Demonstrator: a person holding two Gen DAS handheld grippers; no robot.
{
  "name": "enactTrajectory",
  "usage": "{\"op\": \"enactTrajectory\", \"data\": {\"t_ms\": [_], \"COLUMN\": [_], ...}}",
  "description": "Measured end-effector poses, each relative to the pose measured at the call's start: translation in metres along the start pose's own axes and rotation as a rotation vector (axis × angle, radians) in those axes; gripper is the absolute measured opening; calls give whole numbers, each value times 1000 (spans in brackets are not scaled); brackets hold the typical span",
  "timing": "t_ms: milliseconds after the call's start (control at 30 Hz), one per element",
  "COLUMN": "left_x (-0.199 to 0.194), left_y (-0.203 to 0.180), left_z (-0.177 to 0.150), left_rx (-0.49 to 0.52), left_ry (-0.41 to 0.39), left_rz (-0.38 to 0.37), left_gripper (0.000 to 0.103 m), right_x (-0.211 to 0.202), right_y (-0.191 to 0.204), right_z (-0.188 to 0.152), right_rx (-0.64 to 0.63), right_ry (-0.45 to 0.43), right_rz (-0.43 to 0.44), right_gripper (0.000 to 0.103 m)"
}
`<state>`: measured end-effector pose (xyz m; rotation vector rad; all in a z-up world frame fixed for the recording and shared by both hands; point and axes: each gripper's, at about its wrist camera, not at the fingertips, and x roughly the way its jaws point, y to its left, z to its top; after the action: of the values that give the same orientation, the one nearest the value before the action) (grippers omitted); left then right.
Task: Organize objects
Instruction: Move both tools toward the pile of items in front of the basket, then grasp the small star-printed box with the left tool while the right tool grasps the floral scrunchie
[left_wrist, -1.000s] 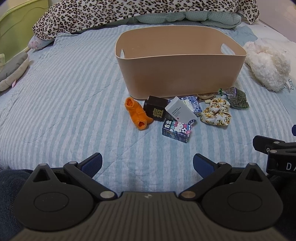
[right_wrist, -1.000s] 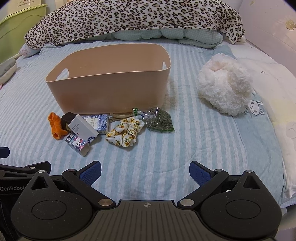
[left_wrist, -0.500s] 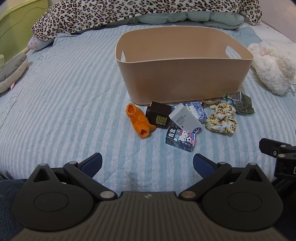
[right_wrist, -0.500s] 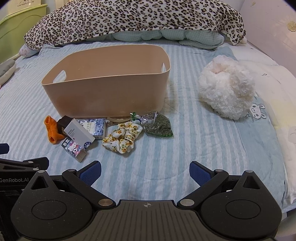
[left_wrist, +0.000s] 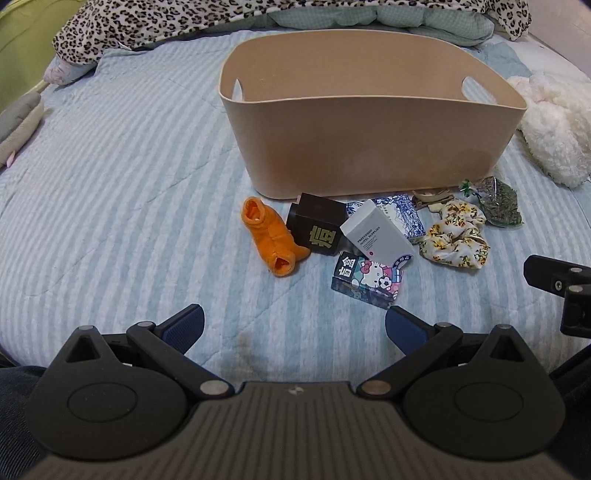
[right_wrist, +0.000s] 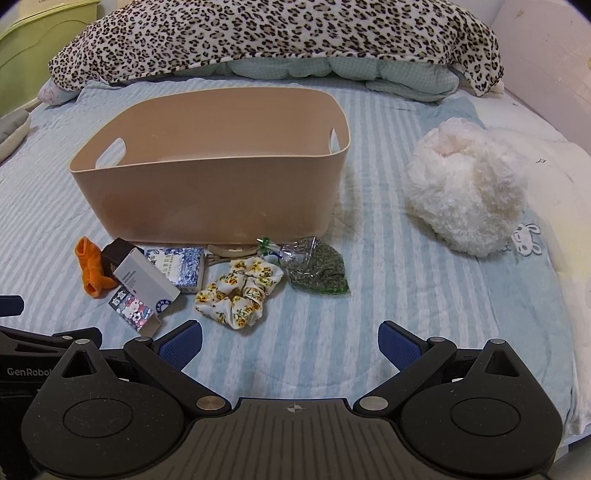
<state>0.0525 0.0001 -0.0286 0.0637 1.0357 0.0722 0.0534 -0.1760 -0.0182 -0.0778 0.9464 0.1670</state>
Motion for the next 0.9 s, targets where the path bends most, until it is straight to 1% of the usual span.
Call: {"op": "enactTrajectory", "data": {"t_ms": [267,400,533,600,667,733,833,900], "left_x": [23,33,40,43,49,55,61,62], "left_y": [0,-4,-5,-6,-6,-6,-2,0], "left_z": [5,7,11,12,13,13,16,19], "left_rx": [-18,-6,-25,-33,-45,-61,-89,-105], "left_ry": [27,26,24,23,27,32,26,22], "left_rz": [-43,-57,-73,-88,-97,-89,-84,-72], "left_gripper": [103,103,103,103,103,103,103,103], "right_x": [18,28,39,45,53,60,71,79], "right_y": [-2,-6,-6,-4,-2,-1,-4,-5], "right_z": [1,2,6,7,8,9,10,10], "right_rx": [17,53,75,78,84,100,145,167], "right_ry": [32,46,57,61,73,80,88,102], "right_rz": [-8,8,34,44,52,66,82,95], "right_gripper": [103,103,102,101,98,95,94,90]}}
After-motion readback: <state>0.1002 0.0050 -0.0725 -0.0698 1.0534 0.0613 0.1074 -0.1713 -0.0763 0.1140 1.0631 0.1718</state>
